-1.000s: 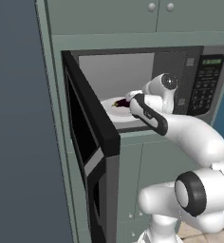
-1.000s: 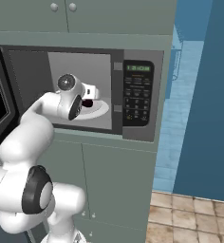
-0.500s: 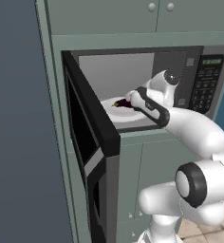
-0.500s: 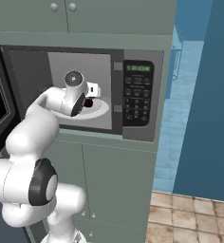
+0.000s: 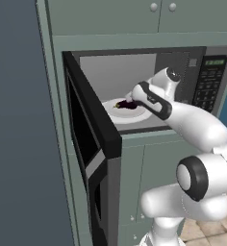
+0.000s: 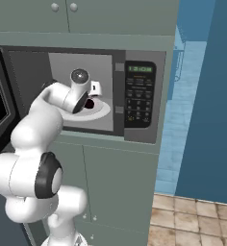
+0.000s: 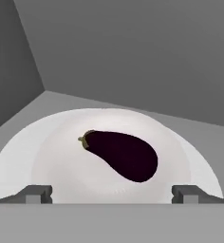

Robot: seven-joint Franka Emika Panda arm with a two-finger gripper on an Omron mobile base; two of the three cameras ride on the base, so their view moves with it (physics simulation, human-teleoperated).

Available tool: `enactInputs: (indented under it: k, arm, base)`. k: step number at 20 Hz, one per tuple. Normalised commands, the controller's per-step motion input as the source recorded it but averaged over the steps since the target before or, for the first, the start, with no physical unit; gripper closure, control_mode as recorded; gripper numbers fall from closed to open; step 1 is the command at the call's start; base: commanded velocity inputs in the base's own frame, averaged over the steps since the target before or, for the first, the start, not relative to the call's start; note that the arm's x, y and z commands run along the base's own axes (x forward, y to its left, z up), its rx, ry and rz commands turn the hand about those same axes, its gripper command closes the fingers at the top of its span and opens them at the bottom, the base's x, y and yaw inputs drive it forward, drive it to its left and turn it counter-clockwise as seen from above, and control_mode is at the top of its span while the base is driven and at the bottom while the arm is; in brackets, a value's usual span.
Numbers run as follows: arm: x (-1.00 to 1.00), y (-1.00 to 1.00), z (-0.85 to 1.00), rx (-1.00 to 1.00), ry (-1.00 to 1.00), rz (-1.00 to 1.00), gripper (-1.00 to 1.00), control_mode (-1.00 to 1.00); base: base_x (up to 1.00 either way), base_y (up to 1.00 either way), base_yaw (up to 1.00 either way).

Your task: Pick the eggplant from the microwave and place it on plate located on the counter.

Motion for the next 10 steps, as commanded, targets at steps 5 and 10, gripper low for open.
enactInputs:
  k: [5, 10]
  arm:
    - [0.08, 0.18, -0.01, 0.00, 0.00, 0.14, -1.00, -1.00]
    - [0.19, 0.10, 0.00, 0.00, 0.00, 0.14, -1.00, -1.00]
  base:
    - [0.00, 0.00, 0.00]
    - [0.00, 0.00, 0.00]
